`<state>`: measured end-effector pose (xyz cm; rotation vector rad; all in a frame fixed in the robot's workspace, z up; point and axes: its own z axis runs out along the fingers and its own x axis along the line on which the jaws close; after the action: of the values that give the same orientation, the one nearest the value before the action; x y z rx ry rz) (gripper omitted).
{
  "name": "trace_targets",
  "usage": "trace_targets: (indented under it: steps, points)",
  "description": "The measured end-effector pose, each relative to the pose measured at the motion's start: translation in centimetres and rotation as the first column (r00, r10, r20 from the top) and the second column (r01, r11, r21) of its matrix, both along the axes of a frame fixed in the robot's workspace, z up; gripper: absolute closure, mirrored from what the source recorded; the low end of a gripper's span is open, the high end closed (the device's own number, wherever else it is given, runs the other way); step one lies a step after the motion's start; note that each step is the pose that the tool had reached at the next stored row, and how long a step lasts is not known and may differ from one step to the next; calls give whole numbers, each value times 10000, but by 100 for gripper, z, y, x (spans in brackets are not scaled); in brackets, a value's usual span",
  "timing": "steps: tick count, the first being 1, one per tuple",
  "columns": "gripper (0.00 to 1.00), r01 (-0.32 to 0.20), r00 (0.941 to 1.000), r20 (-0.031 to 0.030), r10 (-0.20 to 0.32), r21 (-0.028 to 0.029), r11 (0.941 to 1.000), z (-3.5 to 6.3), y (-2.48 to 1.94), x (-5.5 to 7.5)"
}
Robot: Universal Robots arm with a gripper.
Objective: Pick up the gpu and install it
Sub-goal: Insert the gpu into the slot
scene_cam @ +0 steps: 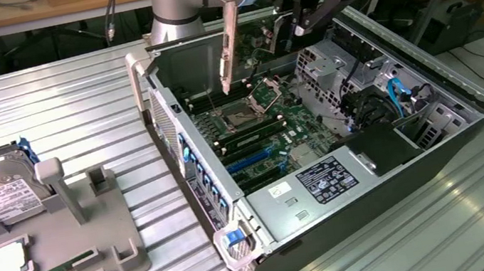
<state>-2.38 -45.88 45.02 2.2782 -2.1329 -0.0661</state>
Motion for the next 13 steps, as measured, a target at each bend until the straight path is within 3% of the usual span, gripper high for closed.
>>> trace_targets:
  steps: [1,2,5,7,8,13]
  points:
    - [72,-301,9995,0,301,-1,9995,-1,0,0]
    - [72,-365,9993,47,365,-4,9993,-30,0,1]
    - [72,266,9996,48,-266,-3,9996,-59,0,1]
    - [72,736,9973,62,-736,-2,9973,-320,10,3]
    - [72,1404,9901,61,-1404,-2,9901,-441,11,5]
    - [72,672,9977,61,-672,-3,9977,-527,10,5]
